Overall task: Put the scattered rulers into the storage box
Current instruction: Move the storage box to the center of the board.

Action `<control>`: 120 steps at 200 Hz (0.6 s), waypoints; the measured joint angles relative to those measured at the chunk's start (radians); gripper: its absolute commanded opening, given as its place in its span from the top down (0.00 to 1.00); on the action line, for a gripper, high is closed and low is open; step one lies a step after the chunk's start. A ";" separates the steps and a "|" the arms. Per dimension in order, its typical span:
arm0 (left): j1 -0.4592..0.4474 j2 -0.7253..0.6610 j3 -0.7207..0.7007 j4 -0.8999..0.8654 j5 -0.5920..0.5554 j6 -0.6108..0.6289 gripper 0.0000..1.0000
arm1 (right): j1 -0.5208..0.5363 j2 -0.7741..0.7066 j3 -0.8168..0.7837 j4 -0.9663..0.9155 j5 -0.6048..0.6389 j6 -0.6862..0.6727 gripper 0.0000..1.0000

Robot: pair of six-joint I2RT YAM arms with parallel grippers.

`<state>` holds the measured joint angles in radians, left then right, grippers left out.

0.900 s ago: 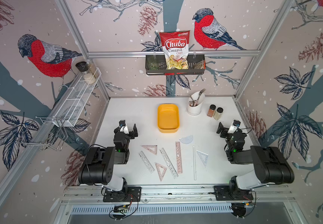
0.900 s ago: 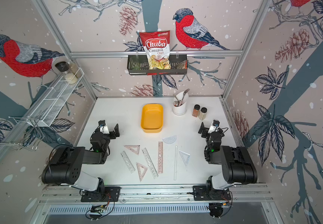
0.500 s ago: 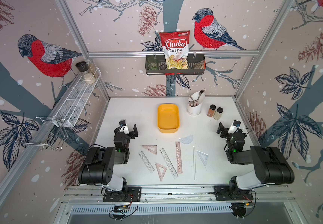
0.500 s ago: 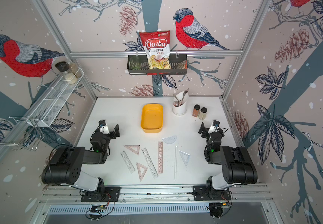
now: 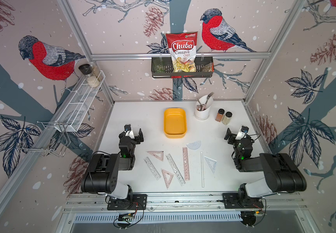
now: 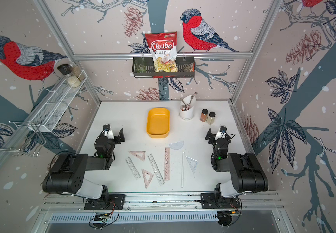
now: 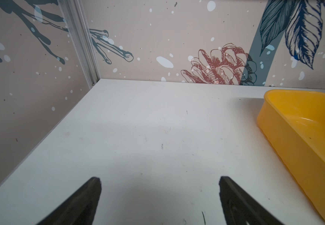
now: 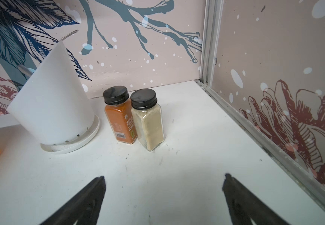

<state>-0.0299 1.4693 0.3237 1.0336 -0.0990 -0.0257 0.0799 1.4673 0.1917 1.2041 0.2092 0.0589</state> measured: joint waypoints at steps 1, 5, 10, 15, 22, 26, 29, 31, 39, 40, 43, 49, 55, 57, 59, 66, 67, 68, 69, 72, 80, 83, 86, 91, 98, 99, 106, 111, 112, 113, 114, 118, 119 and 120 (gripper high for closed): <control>-0.002 -0.003 0.005 -0.006 -0.003 0.000 0.03 | 0.003 -0.004 -0.001 0.000 0.005 -0.002 0.00; -0.008 -0.022 0.033 -0.044 -0.011 0.000 0.04 | 0.024 -0.027 -0.003 -0.016 0.031 -0.008 0.00; -0.018 -0.048 0.076 -0.093 -0.026 0.000 0.05 | 0.055 -0.061 0.008 -0.051 0.079 -0.011 0.00; -0.027 -0.069 0.112 -0.129 -0.036 -0.001 0.07 | 0.081 -0.090 0.029 -0.092 0.103 -0.016 0.00; -0.042 -0.097 0.168 -0.185 -0.054 -0.011 0.08 | 0.122 -0.126 0.093 -0.175 0.127 -0.014 0.00; -0.055 -0.108 0.205 -0.227 -0.068 -0.026 0.09 | 0.145 -0.138 0.150 -0.236 0.138 -0.008 0.00; -0.065 -0.111 0.234 -0.251 -0.079 -0.036 0.10 | 0.156 -0.140 0.188 -0.269 0.143 -0.003 0.00; -0.071 -0.111 0.248 -0.266 -0.085 -0.042 0.10 | 0.169 -0.140 0.227 -0.306 0.148 0.005 0.00; -0.101 -0.099 0.326 -0.341 -0.101 -0.071 0.11 | 0.206 -0.126 0.342 -0.400 0.161 0.043 0.00; -0.104 -0.097 0.334 -0.349 -0.103 -0.074 0.11 | 0.209 -0.124 0.354 -0.408 0.163 0.048 0.00; -0.119 -0.083 0.370 -0.380 -0.109 -0.083 0.12 | 0.225 -0.114 0.388 -0.432 0.169 0.059 0.00; -0.148 -0.050 0.442 -0.443 -0.113 -0.103 0.13 | 0.263 -0.090 0.462 -0.497 0.183 0.086 0.00; -0.175 -0.009 0.512 -0.499 -0.114 -0.124 0.15 | 0.301 -0.058 0.527 -0.557 0.178 0.108 0.00; -0.181 0.002 0.530 -0.514 -0.114 -0.130 0.16 | 0.312 -0.047 0.545 -0.575 0.174 0.111 0.00; -0.190 0.018 0.556 -0.542 -0.114 -0.137 0.17 | 0.323 -0.037 0.562 -0.594 0.172 0.116 0.00; -0.214 0.072 0.640 -0.625 -0.110 -0.163 0.19 | 0.360 0.010 0.628 -0.661 0.150 0.134 0.00; -0.217 0.078 0.649 -0.633 -0.108 -0.165 0.19 | 0.364 0.016 0.636 -0.668 0.148 0.136 0.00; -0.221 0.092 0.669 -0.648 -0.105 -0.170 0.19 | 0.372 0.029 0.653 -0.682 0.140 0.143 0.00; -0.223 0.099 0.679 -0.657 -0.103 -0.172 0.19 | 0.376 0.036 0.661 -0.690 0.135 0.146 0.00; -0.230 0.126 0.718 -0.693 -0.095 -0.182 0.19 | 0.385 0.055 0.687 -0.719 0.120 0.154 0.00; -0.242 0.190 0.807 -0.769 -0.065 -0.208 0.19 | 0.405 0.119 0.770 -0.799 0.073 0.175 0.00; -0.243 0.215 0.839 -0.795 -0.055 -0.216 0.18 | 0.409 0.150 0.809 -0.828 0.049 0.185 0.00; -0.245 0.237 0.869 -0.823 -0.039 -0.226 0.18 | 0.410 0.171 0.835 -0.851 0.031 0.192 0.00; -0.247 0.274 0.913 -0.865 -0.015 -0.240 0.17 | 0.410 0.217 0.892 -0.891 -0.002 0.209 0.00; -0.249 0.315 0.958 -0.914 0.020 -0.259 0.18 | 0.410 0.280 0.971 -0.955 -0.043 0.229 0.00; -0.249 0.320 0.962 -0.919 0.025 -0.261 0.19 | 0.410 0.288 0.981 -0.962 -0.049 0.231 0.00; -0.251 0.354 0.994 -0.964 0.063 -0.278 0.19 | 0.410 0.349 1.055 -1.014 -0.096 0.239 0.00; -0.252 0.377 1.011 -0.995 0.092 -0.289 0.19 | 0.409 0.392 1.105 -1.048 -0.130 0.249 0.00; -0.253 0.380 1.014 -0.999 0.098 -0.291 0.19 | 0.409 0.399 1.112 -1.055 -0.138 0.252 0.00; -0.253 0.382 1.015 -1.003 0.103 -0.292 0.19 | 0.409 0.406 1.120 -1.061 -0.143 0.254 0.00; -0.253 0.385 1.017 -1.008 0.108 -0.293 0.19 | 0.409 0.413 1.129 -1.067 -0.146 0.256 0.00; -0.254 0.401 1.027 -1.030 0.131 -0.300 0.19 | 0.408 0.446 1.166 -1.094 -0.170 0.262 0.00; -0.254 0.403 1.028 -1.034 0.137 -0.302 0.19 | 0.408 0.452 1.173 -1.099 -0.174 0.261 0.00; -0.255 0.406 1.029 -1.039 0.142 -0.304 0.19 | 0.409 0.459 1.180 -1.104 -0.178 0.261 0.00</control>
<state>-0.2848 1.8748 1.3529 -0.0051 0.0425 -0.3294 0.4885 1.9263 1.3716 0.1001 0.0311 0.3199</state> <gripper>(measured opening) 0.808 0.996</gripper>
